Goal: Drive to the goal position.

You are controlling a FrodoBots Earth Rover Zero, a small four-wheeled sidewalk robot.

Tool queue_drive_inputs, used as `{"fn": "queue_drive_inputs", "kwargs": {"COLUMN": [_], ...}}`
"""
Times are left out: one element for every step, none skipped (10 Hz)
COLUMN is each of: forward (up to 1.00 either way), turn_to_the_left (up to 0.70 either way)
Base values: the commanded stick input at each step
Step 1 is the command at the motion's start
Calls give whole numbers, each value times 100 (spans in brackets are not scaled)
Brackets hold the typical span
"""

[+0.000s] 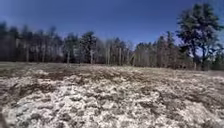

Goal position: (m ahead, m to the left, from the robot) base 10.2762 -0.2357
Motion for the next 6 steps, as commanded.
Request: {"fn": "queue_drive_inputs", "kwargs": {"forward": [70,70,70,70,70,70], "turn_to_the_left": [0,0,0,0,0,0]}}
